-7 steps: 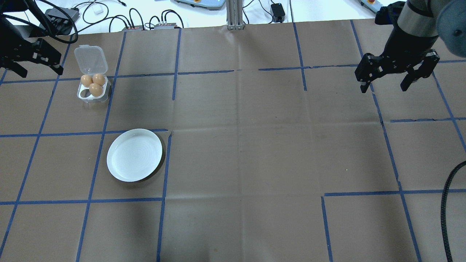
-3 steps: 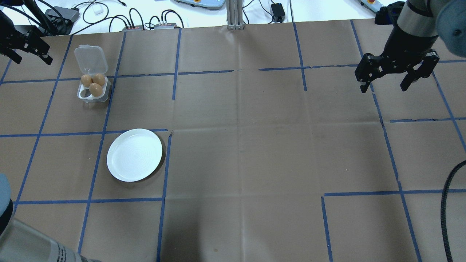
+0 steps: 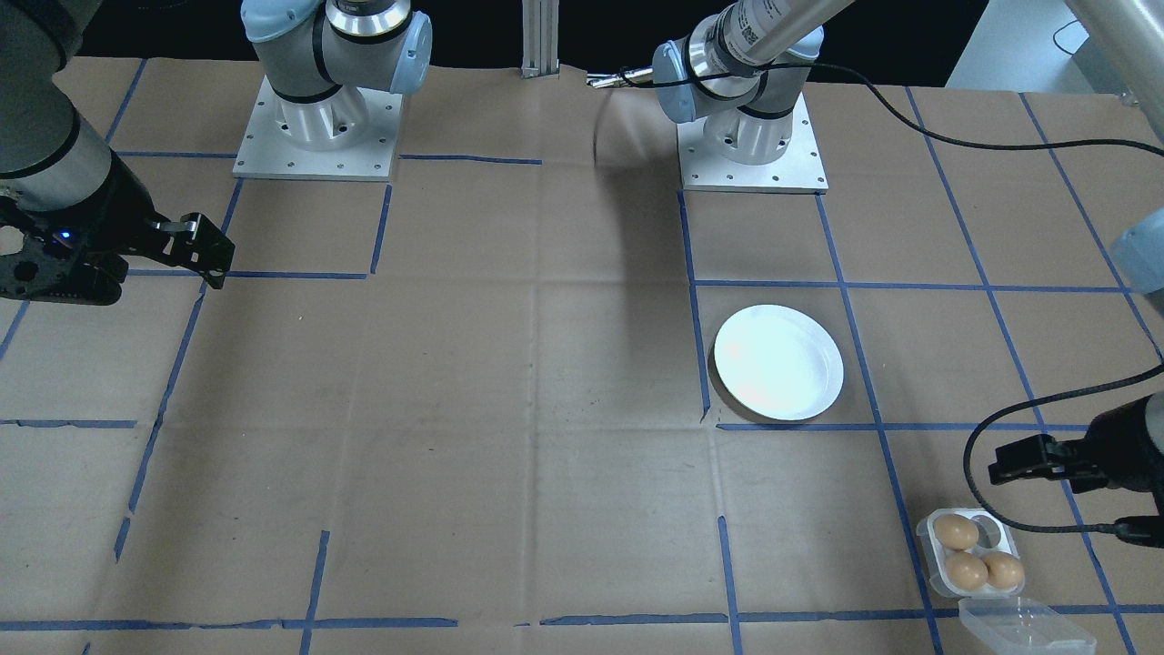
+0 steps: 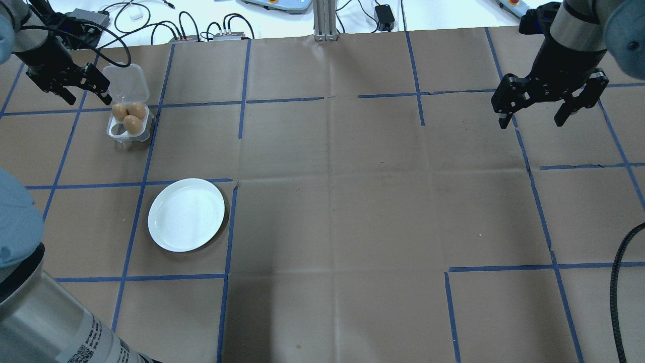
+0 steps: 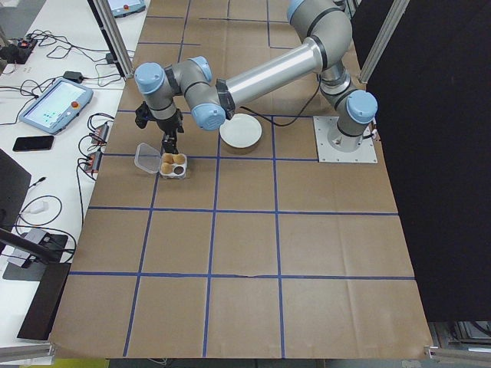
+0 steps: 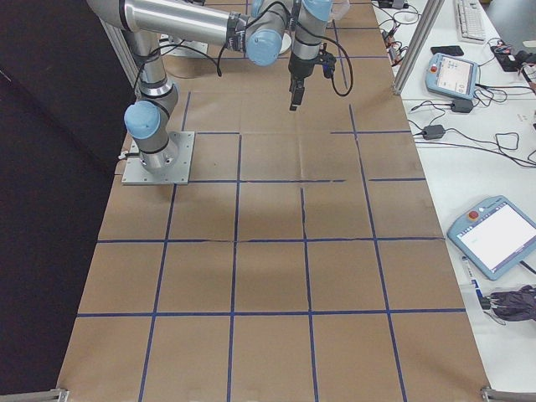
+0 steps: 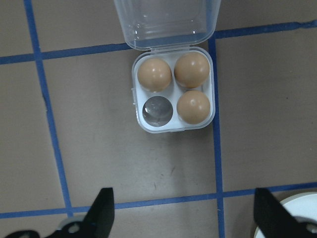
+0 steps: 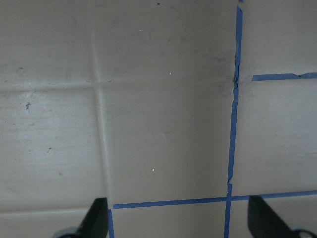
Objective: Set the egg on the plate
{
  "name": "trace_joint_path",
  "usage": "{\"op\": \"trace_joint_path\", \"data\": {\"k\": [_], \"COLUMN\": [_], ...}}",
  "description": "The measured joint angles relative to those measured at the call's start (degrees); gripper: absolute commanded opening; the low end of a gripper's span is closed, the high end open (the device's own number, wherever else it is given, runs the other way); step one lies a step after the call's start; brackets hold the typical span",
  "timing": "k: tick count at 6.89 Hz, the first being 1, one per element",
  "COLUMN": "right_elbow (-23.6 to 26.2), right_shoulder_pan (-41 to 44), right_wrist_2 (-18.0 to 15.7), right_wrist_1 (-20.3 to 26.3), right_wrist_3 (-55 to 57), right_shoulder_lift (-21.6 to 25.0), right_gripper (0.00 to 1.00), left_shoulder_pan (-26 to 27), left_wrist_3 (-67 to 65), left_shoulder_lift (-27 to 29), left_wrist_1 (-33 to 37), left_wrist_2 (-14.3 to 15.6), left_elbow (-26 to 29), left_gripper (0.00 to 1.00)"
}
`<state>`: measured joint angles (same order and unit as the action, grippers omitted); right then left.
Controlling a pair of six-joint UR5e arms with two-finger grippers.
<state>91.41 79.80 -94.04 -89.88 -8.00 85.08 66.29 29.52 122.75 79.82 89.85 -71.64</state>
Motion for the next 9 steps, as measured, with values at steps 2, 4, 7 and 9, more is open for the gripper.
{"op": "trace_joint_path", "data": {"k": [2, 4, 7, 9], "right_elbow": [0.00, 0.00, 0.00, 0.00], "right_shoulder_pan": [0.00, 0.00, 0.00, 0.00], "right_wrist_2": [0.00, 0.00, 0.00, 0.00], "right_wrist_1": [0.01, 0.01, 0.05, 0.05], "right_wrist_3": [0.00, 0.00, 0.00, 0.00], "right_shoulder_lift": [0.00, 0.00, 0.00, 0.00], "right_gripper": [1.00, 1.00, 1.00, 1.00], "left_shoulder_pan": [0.91, 1.29, 1.63, 2.02], "left_wrist_3": [-0.69, -2.09, -4.87, -6.32], "left_shoulder_lift": [3.21, 5.88, 7.98, 7.94], "left_wrist_1": [-7.73, -11.06, -13.16, -13.49], "left_wrist_2": [0.09, 0.49, 1.68, 2.08], "left_elbow": [-3.05, -4.29, -4.55, -4.56], "left_gripper": [0.99, 0.99, 0.99, 0.91]}}
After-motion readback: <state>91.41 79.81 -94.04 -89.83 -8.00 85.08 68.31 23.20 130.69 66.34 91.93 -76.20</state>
